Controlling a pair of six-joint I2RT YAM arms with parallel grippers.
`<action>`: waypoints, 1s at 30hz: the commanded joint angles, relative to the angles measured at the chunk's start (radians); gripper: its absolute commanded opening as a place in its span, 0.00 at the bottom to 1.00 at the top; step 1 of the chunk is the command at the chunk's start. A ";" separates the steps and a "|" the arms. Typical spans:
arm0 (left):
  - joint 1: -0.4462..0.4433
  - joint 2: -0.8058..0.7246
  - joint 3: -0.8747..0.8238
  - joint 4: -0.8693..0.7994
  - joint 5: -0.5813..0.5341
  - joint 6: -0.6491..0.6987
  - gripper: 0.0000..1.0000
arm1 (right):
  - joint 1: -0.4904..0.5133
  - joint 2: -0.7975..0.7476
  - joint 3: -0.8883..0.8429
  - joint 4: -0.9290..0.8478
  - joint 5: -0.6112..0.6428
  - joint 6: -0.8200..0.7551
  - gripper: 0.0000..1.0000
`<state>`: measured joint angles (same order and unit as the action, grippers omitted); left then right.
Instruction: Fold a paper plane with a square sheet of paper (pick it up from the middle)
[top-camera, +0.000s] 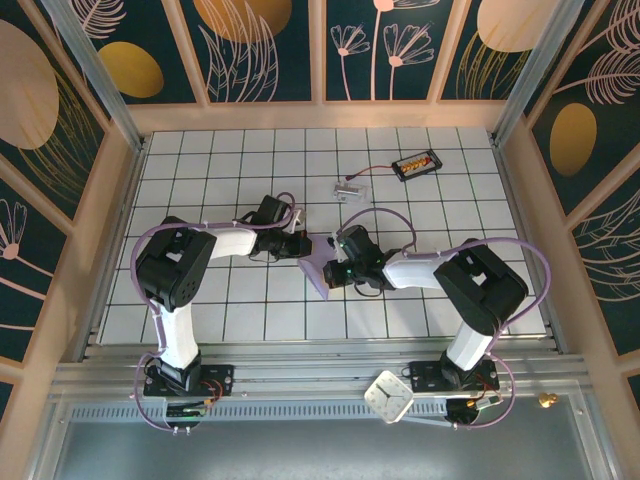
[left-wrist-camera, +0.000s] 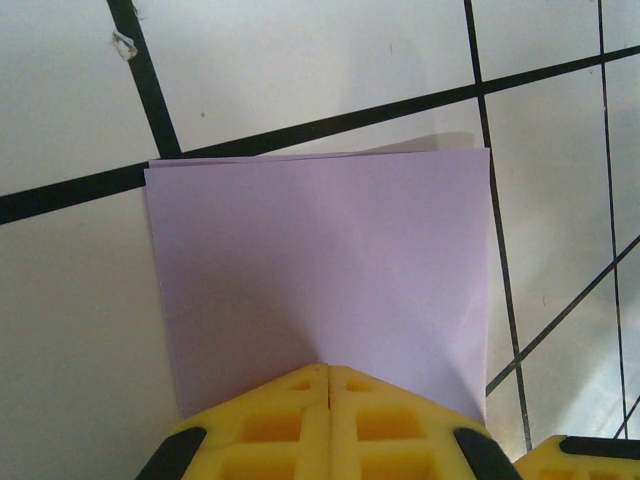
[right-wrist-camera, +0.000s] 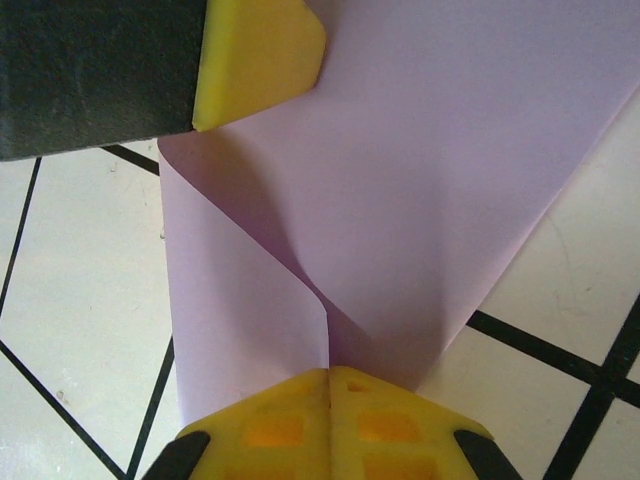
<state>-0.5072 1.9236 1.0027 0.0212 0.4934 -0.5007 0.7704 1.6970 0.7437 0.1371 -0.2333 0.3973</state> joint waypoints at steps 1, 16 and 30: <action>-0.004 0.026 0.004 -0.056 -0.003 0.014 0.03 | -0.009 0.011 0.032 -0.018 0.013 -0.025 0.02; -0.004 0.021 0.001 -0.058 -0.003 0.016 0.03 | -0.013 0.030 0.041 -0.021 0.008 -0.030 0.02; -0.004 0.022 0.004 -0.061 -0.005 0.017 0.03 | -0.013 0.006 0.010 -0.022 0.019 -0.023 0.02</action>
<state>-0.5072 1.9236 1.0027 0.0208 0.4934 -0.5003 0.7662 1.7096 0.7639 0.1230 -0.2329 0.3901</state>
